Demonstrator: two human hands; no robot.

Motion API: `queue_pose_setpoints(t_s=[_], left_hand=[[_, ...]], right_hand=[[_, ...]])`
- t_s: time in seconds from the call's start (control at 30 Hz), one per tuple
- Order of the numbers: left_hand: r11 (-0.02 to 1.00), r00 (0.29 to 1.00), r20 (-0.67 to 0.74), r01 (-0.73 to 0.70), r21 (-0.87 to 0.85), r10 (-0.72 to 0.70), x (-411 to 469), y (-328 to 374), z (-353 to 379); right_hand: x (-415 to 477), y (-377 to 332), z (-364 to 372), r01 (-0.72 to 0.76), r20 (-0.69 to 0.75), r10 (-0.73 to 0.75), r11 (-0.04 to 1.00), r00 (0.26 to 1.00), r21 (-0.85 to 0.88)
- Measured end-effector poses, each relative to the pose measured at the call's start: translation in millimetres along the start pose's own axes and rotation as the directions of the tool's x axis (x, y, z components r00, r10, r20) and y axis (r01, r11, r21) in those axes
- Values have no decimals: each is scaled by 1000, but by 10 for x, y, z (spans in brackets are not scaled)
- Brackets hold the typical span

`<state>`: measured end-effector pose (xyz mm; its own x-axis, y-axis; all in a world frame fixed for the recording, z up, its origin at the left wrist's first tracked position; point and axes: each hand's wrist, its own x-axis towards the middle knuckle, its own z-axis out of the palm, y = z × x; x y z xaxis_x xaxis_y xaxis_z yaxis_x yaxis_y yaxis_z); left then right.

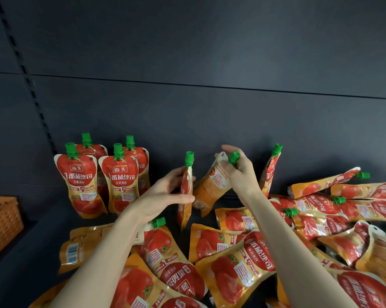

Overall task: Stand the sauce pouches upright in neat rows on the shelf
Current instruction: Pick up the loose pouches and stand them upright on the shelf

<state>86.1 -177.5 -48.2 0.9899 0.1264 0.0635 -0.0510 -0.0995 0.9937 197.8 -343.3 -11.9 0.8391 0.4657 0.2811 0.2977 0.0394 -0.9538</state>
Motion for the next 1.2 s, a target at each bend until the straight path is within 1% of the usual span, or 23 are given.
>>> queue_pose_setpoints(t_s=[0.07, 0.13, 0.2, 0.27, 0.33, 0.4, 0.43, 0.5, 0.6, 0.67, 0.7, 0.73, 0.8, 0.83, 0.87, 0.93, 1.0, 1.1, 1.2], left_hand=[[1000, 999, -40, -6, 31, 7, 3, -15, -4], [995, 990, -137, -12, 95, 25, 11, -15, 34], [983, 967, -247, -16, 185, 62, 14, 21, 104], [967, 941, -329, 8, 254, 79, 15, 36, 153], [966, 943, -330, 49, 254, 39, 13, 14, 150], [974, 965, -261, 68, 214, -10, -11, -11, 102], [980, 974, -227, 69, 188, -25, -25, -16, 71], [988, 975, -220, 49, 146, -16, -40, -9, 32], [981, 928, -370, 42, 190, 32, -16, -5, 70], [973, 898, -435, 48, 228, 58, 7, -19, 98], [970, 904, -423, 52, 238, 55, 8, -21, 102], [967, 921, -387, 63, 246, 39, 0, -17, 98], [955, 946, -325, 87, 283, 10, -13, -11, 70], [949, 945, -327, 93, 302, 12, -11, -18, 58], [943, 935, -353, 94, 321, 27, 0, -30, 50], [936, 906, -419, 86, 340, 69, 41, -57, 58], [938, 887, -452, 70, 338, 96, 99, -78, 76], [931, 865, -485, 65, 360, 128, 195, -83, 65], [926, 881, -463, 87, 367, 101, 236, -109, 23]], right_hand=[[35, -45, 10, -14, 15, 14, 1000, 1000, -20], [65, -84, 22, -53, 64, 55, 998, 996, -24], [76, -123, 25, -111, 152, 105, 993, 983, 27], [80, -137, 14, -189, 253, 160, 977, 954, 95], [103, -103, -21, -225, 338, 175, 968, 925, 113], [130, -47, -67, -208, 400, 149, 972, 904, 109], [134, -22, -93, -190, 408, 134, 977, 903, 99], [126, 20, -125, -137, 364, 113, 990, 924, 42], [117, 68, -125, -41, 194, 48, 998, 980, -42], [120, 99, -131, -36, 113, 43, 998, 993, -59], [127, 113, -138, -53, 103, 61, 996, 993, -74], [128, 127, -145, -76, 122, 86, 993, 989, -90], [118, 178, -146, -94, 203, 118, 988, 972, -122], [112, 215, -144, -83, 220, 110, 988, 969, -130], [109, 243, -139, -64, 208, 90, 990, 974, -129], [124, 283, -149, -17, 136, 34, 992, 990, -124], [159, 313, -191, 9, 84, 1, 993, 996, -119], [221, 352, -243, -3, 78, 14, 991, 997, -136], [249, 417, -229, -36, 122, 63, 977, 991, -208]])
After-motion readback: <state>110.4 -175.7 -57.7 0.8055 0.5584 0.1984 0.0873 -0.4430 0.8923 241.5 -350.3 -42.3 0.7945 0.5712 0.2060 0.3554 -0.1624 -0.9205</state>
